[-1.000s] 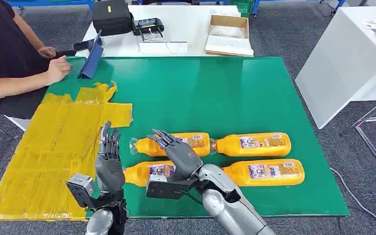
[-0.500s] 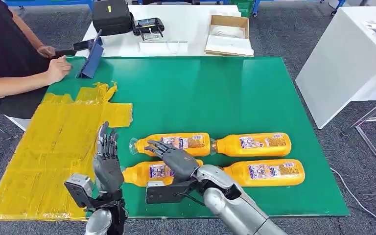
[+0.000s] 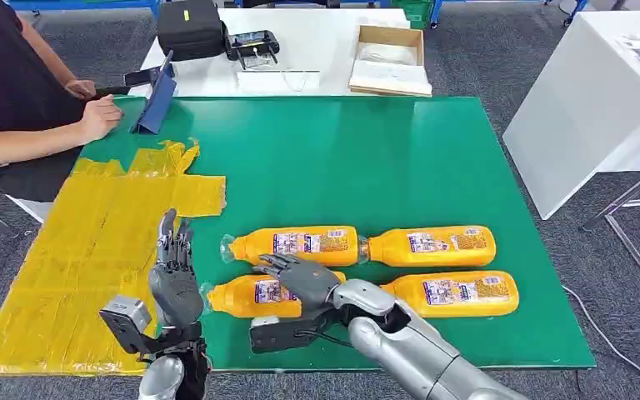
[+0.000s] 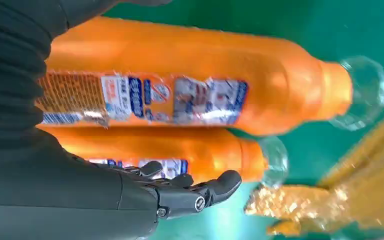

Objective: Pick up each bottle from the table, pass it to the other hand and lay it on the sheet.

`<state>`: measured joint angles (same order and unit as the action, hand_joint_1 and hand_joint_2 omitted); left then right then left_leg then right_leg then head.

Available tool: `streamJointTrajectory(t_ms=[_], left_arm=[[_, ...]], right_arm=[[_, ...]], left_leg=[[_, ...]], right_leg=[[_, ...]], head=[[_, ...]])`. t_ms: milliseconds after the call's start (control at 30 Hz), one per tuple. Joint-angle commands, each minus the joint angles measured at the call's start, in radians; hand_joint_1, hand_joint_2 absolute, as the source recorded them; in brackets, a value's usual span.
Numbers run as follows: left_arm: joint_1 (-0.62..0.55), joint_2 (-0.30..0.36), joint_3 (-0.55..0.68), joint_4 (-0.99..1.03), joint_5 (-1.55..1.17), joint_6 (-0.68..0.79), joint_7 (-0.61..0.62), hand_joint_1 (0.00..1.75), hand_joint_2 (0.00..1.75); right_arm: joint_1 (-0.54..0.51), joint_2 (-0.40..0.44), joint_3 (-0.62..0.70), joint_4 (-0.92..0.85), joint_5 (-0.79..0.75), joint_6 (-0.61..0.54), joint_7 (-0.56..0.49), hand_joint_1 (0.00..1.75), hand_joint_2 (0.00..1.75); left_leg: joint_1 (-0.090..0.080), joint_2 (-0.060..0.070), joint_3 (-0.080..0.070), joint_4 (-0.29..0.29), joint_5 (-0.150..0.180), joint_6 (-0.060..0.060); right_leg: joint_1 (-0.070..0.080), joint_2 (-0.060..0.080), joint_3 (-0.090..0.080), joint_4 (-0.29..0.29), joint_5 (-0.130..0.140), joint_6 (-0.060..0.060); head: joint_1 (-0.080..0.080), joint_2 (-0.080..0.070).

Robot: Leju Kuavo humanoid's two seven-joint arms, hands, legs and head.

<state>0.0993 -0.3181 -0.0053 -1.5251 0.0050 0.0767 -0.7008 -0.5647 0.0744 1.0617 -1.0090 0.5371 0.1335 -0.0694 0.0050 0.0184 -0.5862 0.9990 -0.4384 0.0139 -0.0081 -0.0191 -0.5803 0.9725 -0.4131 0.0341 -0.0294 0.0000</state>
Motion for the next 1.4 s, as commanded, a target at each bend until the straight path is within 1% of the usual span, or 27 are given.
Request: streamJointTrajectory(t_ms=[33,367,433,500,533,600,633,933,967,1000,1133,1233,1300,1333,1367,1400], left_arm=[[-0.018,-0.017,0.043,0.036,0.004,-0.014,0.003,0.00,0.00],[-0.012,-0.021,0.050,0.047,0.011,-0.027,0.003,0.00,0.00],[-0.007,-0.023,0.059,0.044,0.014,-0.031,0.003,0.00,0.00],[0.006,-0.026,0.071,0.037,0.012,-0.037,0.003,0.00,0.00],[0.006,-0.026,0.071,0.037,0.012,-0.037,0.003,0.00,0.00],[0.006,-0.026,0.071,0.037,0.012,-0.037,0.003,0.00,0.00],[0.006,-0.026,0.071,0.037,0.012,-0.037,0.003,0.00,0.00],[0.006,-0.026,0.071,0.037,0.012,-0.037,0.003,0.00,0.00],[0.009,-0.031,0.076,0.040,0.007,-0.034,0.003,0.00,0.00],[0.009,-0.031,0.077,0.047,0.008,-0.037,0.003,0.00,0.00],[0.001,-0.031,0.077,0.066,0.025,-0.032,0.003,0.00,0.00],[0.003,-0.031,0.082,0.032,0.122,0.036,0.003,0.00,0.00],[0.013,-0.031,0.116,-0.006,0.238,0.092,0.003,0.00,0.00],[0.015,-0.031,0.126,-0.008,0.272,0.106,0.003,0.00,0.00],[0.018,-0.031,0.145,-0.005,0.327,0.144,0.003,0.00,0.00],[0.019,-0.031,0.150,-0.005,0.328,0.144,0.003,0.00,0.00]], right_arm=[[-0.074,-0.010,0.131,0.124,0.022,0.008,0.038,0.00,1.75],[-0.064,0.004,0.199,0.197,0.036,0.042,0.063,0.00,1.75],[-0.062,0.005,0.224,0.220,0.061,0.044,0.088,0.00,1.75],[-0.041,0.010,0.254,0.260,0.123,0.032,0.151,0.00,1.75],[-0.041,0.010,0.254,0.260,0.123,0.032,0.151,0.00,1.75],[-0.041,0.010,0.254,0.260,0.123,0.032,0.151,0.00,1.75],[-0.041,0.010,0.254,0.260,0.123,0.032,0.151,0.00,1.75],[-0.041,0.010,0.254,0.260,0.123,0.032,0.151,0.00,1.75],[-0.028,0.023,0.266,0.280,0.172,0.025,0.185,1.68,1.75],[0.001,0.034,0.254,0.305,0.195,0.016,0.206,1.75,1.75],[0.053,0.061,0.222,0.370,0.248,-0.015,0.221,1.75,1.75],[0.065,0.085,0.193,0.400,0.288,-0.039,0.254,1.75,1.75],[0.064,0.113,0.174,0.416,0.306,-0.045,0.279,1.75,1.75],[0.067,0.120,0.161,0.417,0.312,-0.041,0.288,1.75,1.75],[0.075,0.121,0.152,0.422,0.314,-0.043,0.296,1.75,1.75],[0.078,0.120,0.151,0.423,0.315,-0.044,0.297,1.75,1.75]], left_leg=[[0.000,-0.001,0.003,-0.001,-0.001,-0.001],[0.000,-0.001,0.003,-0.001,0.000,-0.001],[0.000,-0.001,0.004,-0.001,-0.001,-0.001],[0.000,-0.001,0.003,-0.001,0.000,0.000],[0.000,-0.001,0.006,-0.003,0.000,-0.001],[0.000,-0.001,0.005,-0.002,0.000,-0.001],[0.001,-0.002,0.007,-0.002,0.000,-0.001],[0.001,-0.003,0.010,-0.003,0.000,-0.001],[0.000,-0.003,0.010,-0.002,0.000,-0.001],[0.000,-0.002,0.010,-0.002,0.000,-0.001],[0.001,-0.004,0.012,-0.004,0.000,-0.001],[0.001,-0.005,0.014,-0.004,0.000,-0.001],[0.001,-0.001,0.015,-0.003,-0.001,-0.001],[0.001,-0.003,0.015,-0.004,0.000,-0.002],[0.001,-0.001,0.015,-0.003,-0.001,-0.002],[0.001,-0.001,0.015,-0.003,-0.001,-0.002]], right_leg=[[0.000,0.001,0.003,0.000,-0.001,-0.001],[0.000,0.001,0.003,-0.001,0.000,-0.001],[0.000,0.001,0.004,-0.001,-0.001,-0.001],[0.000,0.001,0.003,-0.001,0.000,-0.001],[0.000,0.001,0.006,-0.002,0.000,-0.001],[0.000,0.000,0.004,-0.002,0.000,-0.001],[0.000,0.000,0.007,-0.002,-0.001,-0.001],[0.000,-0.001,0.009,-0.003,0.000,-0.001],[0.000,-0.001,0.009,-0.003,0.000,-0.001],[0.000,0.000,0.009,-0.002,0.000,-0.001],[0.000,-0.001,0.012,-0.004,-0.001,-0.001],[0.000,-0.002,0.012,-0.004,-0.001,-0.001],[0.000,0.001,0.012,-0.003,0.000,-0.001],[0.001,-0.001,0.013,-0.004,0.000,-0.002],[0.001,0.001,0.012,-0.003,0.000,-0.002],[0.001,0.000,0.013,-0.003,0.000,-0.001]], head=[[0.000,0.000],[0.000,0.000],[0.000,0.000],[0.000,0.000],[0.000,0.000],[0.000,0.000],[0.000,0.000],[0.000,0.000],[0.000,0.000],[0.000,0.000],[0.000,0.000],[0.000,0.000],[-0.001,0.000],[0.000,0.000],[0.000,0.000],[0.000,0.000]])
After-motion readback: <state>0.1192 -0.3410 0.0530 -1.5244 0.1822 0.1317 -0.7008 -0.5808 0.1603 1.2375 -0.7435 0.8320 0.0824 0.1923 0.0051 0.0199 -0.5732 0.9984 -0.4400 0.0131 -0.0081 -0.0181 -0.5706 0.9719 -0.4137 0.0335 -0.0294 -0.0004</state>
